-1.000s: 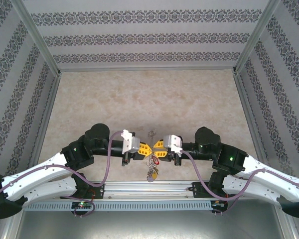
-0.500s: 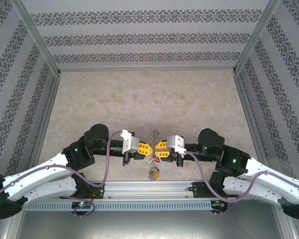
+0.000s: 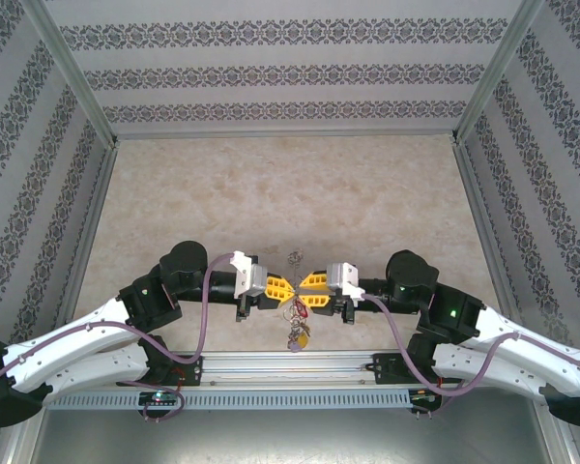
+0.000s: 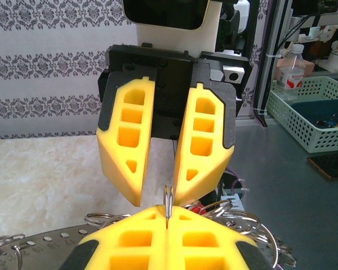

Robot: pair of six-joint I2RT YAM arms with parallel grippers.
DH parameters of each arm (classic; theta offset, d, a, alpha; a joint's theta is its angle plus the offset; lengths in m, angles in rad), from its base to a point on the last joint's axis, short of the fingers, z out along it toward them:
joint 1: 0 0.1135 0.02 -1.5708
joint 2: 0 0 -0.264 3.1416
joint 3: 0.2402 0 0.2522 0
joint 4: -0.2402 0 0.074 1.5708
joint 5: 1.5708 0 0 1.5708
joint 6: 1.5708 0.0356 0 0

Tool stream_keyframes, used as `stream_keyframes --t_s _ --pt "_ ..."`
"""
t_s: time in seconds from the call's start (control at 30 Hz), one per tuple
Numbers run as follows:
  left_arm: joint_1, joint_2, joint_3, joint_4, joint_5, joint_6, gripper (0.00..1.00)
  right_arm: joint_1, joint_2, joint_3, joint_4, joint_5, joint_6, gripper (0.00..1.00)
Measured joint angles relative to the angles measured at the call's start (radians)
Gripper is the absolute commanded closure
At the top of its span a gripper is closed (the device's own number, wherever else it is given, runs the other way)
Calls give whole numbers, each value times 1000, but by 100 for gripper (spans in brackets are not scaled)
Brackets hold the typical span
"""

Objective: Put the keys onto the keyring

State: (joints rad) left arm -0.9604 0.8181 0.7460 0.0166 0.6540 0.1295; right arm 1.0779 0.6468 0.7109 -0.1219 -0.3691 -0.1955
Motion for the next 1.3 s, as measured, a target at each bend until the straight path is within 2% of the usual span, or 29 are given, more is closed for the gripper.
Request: stream_keyframes --t_s 0.13,0.37,0.5,0.67,0.73,0.8,1.0,1.3 --pt "0 0 0 0 0 0 100 0 14 0 23 -15 10 76" --pt "0 0 0 0 -3 0 100 0 26 -2 32 -25 14 86" --pt "4 -1 0 -1 -3 0 100 0 28 -6 37 -25 16 100" --pt "7 -2 1 -15 -8 1 98 0 28 -6 33 -16 17 100" --pt "7 7 24 -69 -21 19 83 0 30 -6 24 -5 13 100" --pt "7 25 63 -134 -37 34 76 0 33 -4 6 16 5 100" --pt "4 81 195 -307 -103 101 75 0 85 27 -89 60 -30 100" --pt "-2 128 253 -483 -173 174 75 0 131 64 -131 66 -47 100"
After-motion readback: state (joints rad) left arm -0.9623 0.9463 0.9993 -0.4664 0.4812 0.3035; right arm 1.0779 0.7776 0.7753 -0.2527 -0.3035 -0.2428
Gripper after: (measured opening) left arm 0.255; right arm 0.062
